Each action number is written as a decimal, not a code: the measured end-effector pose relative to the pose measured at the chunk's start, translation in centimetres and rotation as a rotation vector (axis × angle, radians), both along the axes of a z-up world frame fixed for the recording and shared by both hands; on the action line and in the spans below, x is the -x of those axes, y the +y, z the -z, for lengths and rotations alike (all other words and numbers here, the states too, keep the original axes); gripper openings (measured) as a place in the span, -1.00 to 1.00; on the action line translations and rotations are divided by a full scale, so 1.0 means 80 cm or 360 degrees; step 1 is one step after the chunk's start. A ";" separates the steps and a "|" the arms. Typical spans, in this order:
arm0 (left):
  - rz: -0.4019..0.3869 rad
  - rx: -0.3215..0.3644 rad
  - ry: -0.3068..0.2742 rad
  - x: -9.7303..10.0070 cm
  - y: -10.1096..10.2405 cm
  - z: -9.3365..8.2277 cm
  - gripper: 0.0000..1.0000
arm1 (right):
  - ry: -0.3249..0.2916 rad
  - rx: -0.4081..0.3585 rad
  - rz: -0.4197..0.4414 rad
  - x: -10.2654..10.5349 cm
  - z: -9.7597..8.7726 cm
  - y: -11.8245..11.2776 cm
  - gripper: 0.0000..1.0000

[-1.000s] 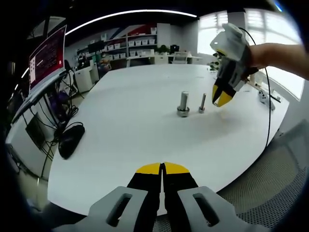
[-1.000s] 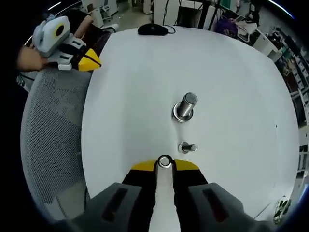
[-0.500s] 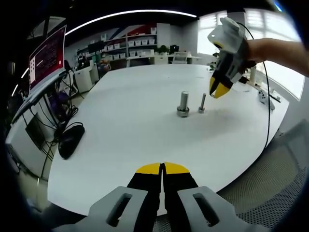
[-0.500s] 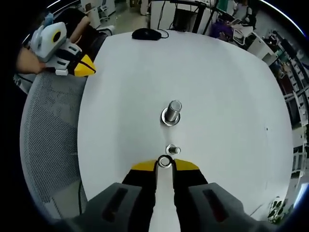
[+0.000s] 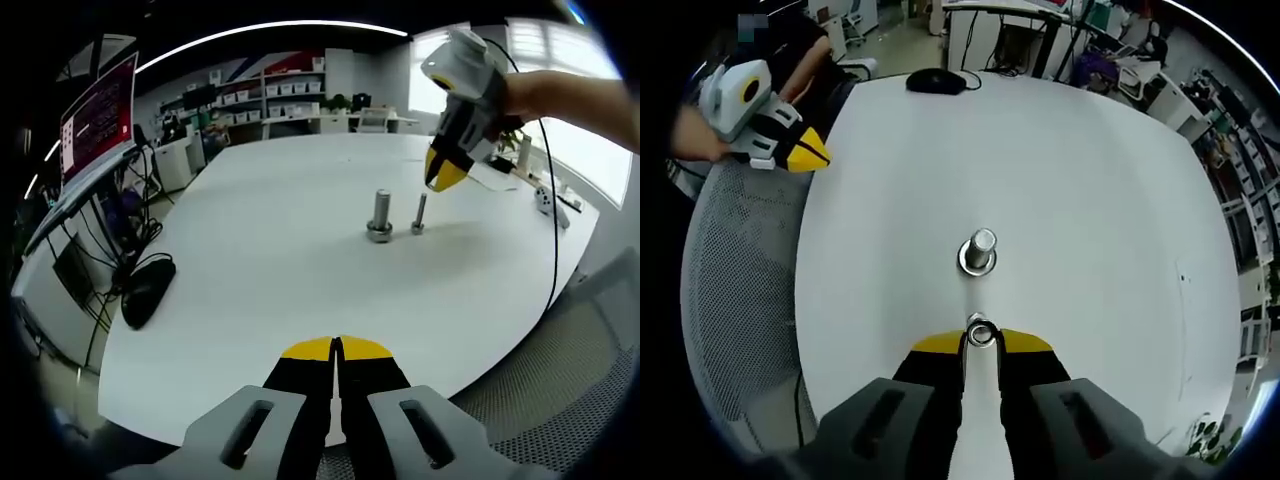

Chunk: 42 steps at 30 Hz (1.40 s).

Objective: Place the washer onto the threaded stud by aligning its center hole with the stud, sliding it down to the base, and recovering from edge contact or off-axis alignment until the washer reaches the visible bottom stop.

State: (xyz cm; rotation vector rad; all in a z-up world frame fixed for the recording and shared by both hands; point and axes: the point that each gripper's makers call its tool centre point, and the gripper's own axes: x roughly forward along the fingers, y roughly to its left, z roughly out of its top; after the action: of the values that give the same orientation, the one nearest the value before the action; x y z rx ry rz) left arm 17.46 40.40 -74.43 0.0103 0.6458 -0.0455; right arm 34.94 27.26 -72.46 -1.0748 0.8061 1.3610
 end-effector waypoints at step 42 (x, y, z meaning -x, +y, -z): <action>0.0001 0.0005 -0.0005 0.000 0.000 0.000 -1.00 | 0.0016 0.0130 -0.0035 -0.008 0.039 0.002 -0.72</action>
State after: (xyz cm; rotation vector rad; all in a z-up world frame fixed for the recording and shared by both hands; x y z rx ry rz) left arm 17.48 40.40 -74.39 0.0077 0.6425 -0.0468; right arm 35.56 27.42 -75.61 -1.1439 0.8654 1.3626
